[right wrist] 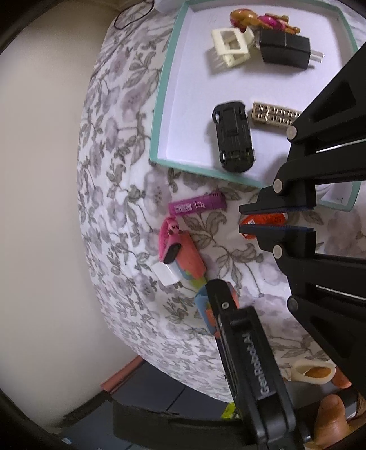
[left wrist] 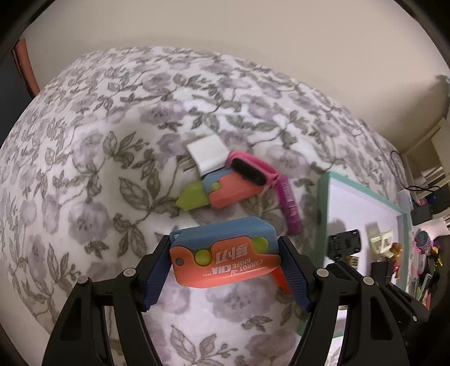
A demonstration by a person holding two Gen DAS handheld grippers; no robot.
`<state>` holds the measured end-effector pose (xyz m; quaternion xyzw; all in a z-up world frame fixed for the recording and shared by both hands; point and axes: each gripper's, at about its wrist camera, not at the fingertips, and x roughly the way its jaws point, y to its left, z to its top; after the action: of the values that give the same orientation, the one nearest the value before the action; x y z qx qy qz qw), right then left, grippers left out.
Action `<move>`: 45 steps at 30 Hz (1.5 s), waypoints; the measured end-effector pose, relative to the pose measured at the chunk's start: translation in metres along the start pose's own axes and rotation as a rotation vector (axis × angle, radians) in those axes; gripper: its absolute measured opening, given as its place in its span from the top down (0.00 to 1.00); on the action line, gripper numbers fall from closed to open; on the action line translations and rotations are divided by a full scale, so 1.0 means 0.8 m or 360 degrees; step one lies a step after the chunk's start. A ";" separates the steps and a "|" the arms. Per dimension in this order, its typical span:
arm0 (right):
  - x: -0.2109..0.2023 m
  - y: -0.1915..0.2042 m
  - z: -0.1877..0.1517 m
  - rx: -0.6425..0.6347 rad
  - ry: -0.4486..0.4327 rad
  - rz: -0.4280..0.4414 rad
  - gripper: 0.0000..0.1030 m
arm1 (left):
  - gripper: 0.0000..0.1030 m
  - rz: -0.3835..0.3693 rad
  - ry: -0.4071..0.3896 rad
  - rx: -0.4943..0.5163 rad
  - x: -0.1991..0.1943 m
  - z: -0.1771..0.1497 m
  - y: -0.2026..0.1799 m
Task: Organize rigid objects
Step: 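Carry the carrot knife toy and red glue bottle over the tray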
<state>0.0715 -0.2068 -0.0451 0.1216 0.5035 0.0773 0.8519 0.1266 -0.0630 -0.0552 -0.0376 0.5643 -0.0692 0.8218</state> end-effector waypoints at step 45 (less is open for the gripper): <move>0.088 0.032 -0.008 -0.0254 0.0259 -0.0201 0.71 | 0.27 0.0127 0.0234 -0.0045 0.064 -0.005 0.032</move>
<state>0.0990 -0.1636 -0.0997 0.0147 0.5699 0.0729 0.8183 0.1429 -0.0459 -0.1071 -0.0216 0.6250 -0.0309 0.7797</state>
